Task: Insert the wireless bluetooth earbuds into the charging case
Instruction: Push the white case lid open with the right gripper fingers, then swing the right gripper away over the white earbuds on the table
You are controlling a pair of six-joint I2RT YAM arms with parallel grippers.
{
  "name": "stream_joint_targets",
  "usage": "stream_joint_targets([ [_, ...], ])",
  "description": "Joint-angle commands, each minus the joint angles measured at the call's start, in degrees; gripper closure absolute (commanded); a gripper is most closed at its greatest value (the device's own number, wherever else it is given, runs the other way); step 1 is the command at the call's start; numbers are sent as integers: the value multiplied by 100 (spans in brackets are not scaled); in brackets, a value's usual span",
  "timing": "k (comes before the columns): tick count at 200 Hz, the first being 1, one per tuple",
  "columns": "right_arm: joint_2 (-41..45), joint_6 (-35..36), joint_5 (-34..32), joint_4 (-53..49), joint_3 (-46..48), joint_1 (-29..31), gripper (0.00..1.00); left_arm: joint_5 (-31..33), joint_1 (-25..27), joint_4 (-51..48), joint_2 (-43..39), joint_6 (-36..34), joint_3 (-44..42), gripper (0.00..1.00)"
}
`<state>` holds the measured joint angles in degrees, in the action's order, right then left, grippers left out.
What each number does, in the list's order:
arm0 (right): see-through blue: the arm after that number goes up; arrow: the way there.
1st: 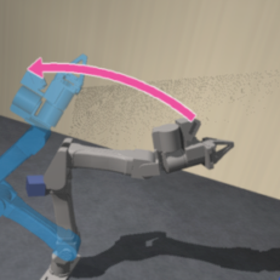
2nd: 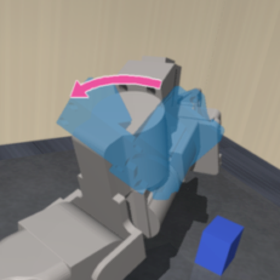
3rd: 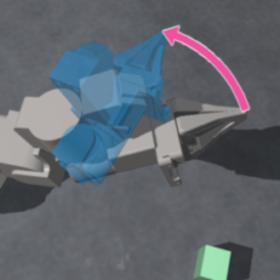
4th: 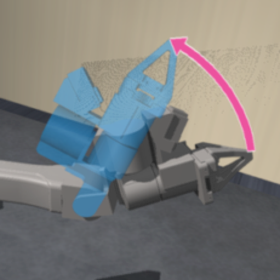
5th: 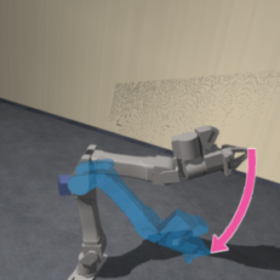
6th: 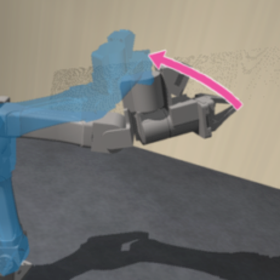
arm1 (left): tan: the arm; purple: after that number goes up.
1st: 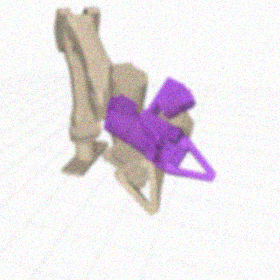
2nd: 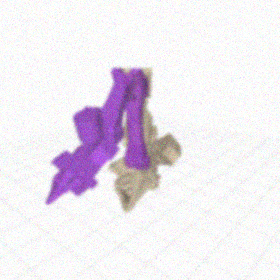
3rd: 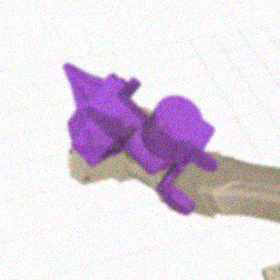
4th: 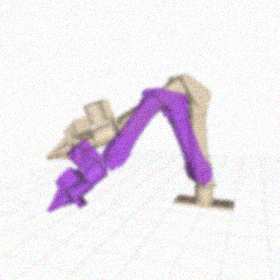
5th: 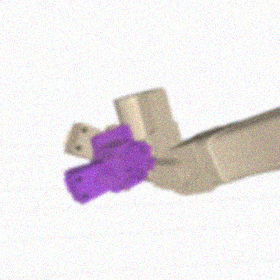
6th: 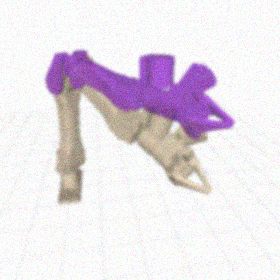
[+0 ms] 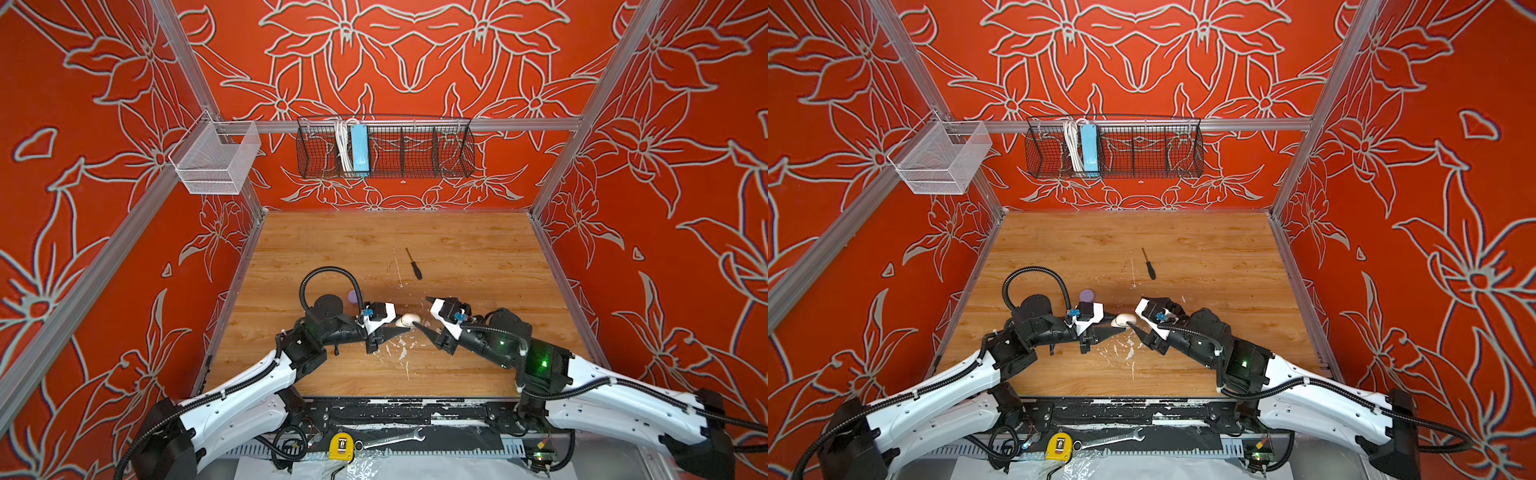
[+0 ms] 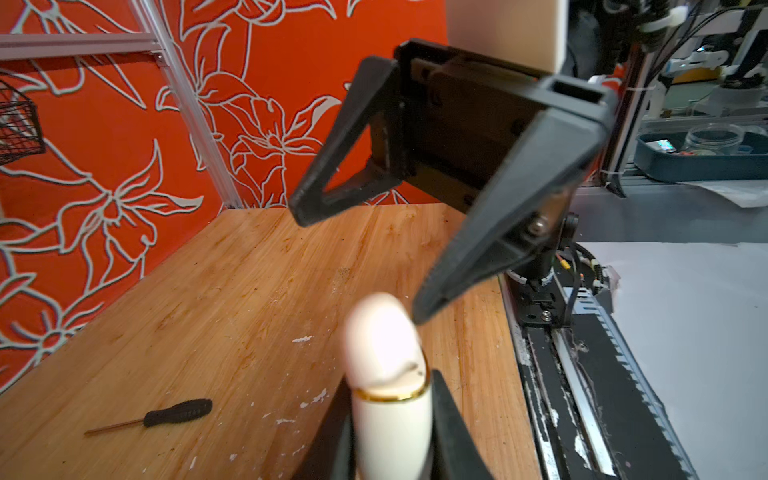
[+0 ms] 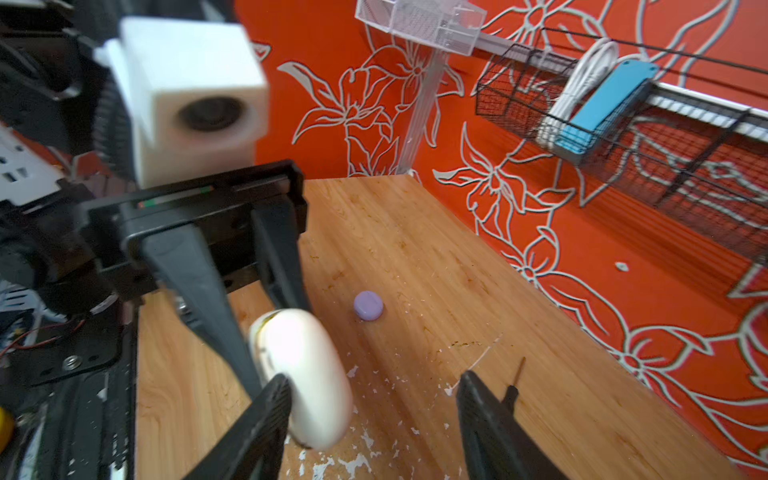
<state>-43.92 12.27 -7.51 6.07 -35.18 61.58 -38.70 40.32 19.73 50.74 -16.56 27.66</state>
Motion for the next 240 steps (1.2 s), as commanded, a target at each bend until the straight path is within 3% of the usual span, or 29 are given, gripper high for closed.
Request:
stream_joint_targets([
  [1, -6, -75, -570, 211, -2, -103, 34, -573, 99, 74, -27, -85, 104, 100],
  [93, 247, -131, -468, 281, 110, -118, 32, -325, 99, 330, -64, 94, -30, 100],
  [114, 348, -217, -612, 353, 150, -131, 29, -77, 33, 717, -16, 479, -184, 100],
  [138, 317, -553, -1138, 448, 173, -265, 25, -461, -488, 2016, 339, 1509, -526, 100],
  [161, 216, -1139, -1754, 360, 137, -597, 24, -708, -920, 2975, 893, 2185, -729, 100],
  [196, -134, -2141, -2430, -518, -196, -1388, 28, -735, -973, 3064, 1098, 2074, -752, 100],
  [240, -1136, -3219, -1109, -1060, -448, -2782, 29, -379, -949, 2872, 749, 1791, -887, 100],
])
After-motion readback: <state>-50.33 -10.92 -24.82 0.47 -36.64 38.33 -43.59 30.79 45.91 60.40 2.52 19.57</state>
